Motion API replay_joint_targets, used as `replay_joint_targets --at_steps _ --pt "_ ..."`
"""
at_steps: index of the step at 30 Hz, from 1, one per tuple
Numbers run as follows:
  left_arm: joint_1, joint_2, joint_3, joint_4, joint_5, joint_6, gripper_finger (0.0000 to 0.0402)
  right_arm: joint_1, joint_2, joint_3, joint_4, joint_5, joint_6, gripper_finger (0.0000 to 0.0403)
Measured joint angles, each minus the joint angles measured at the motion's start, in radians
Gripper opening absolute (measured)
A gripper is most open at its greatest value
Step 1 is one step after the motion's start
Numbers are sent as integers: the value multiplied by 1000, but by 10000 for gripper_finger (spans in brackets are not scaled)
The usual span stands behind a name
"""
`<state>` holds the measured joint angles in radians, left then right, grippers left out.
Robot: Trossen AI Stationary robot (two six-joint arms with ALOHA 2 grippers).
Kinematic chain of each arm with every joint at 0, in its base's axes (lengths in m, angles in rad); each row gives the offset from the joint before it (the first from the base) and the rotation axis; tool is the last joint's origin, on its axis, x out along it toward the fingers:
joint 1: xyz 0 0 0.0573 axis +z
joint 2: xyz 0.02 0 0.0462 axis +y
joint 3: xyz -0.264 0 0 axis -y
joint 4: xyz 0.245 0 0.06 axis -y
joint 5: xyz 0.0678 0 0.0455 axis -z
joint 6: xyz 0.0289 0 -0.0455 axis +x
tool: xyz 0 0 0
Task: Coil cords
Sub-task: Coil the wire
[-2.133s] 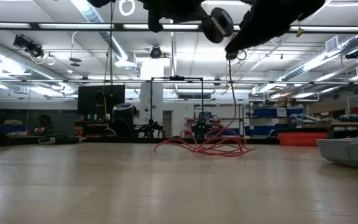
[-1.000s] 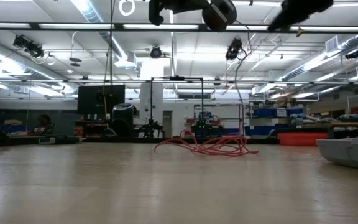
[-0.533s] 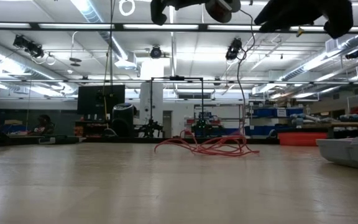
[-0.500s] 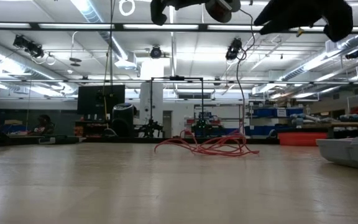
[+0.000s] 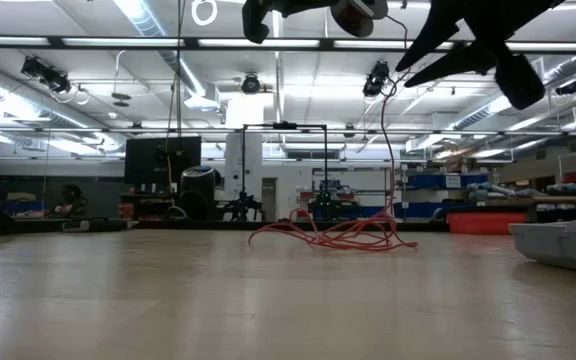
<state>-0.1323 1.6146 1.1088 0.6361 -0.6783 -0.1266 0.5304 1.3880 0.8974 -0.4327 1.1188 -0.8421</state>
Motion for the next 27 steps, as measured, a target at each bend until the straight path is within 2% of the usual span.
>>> replay_joint_targets --at_steps 6,11,14,19,24,27 --pt "-1 0 0 0 12 -16 0 -26 18 0 75 45 -17 60" --pt "-1 0 0 -1 12 -36 0 -36 18 0 153 22 -26 9" --pt "-1 0 0 0 12 -37 0 -42 18 0 224 -42 -19 5" --pt "-1 0 0 2 11 -37 0 -49 18 0 376 -49 11 1" --pt "-1 0 0 2 20 -37 0 -54 18 0 548 -201 31 1" --pt "-1 0 0 1 66 -37 0 -67 18 0 641 -220 29 1"
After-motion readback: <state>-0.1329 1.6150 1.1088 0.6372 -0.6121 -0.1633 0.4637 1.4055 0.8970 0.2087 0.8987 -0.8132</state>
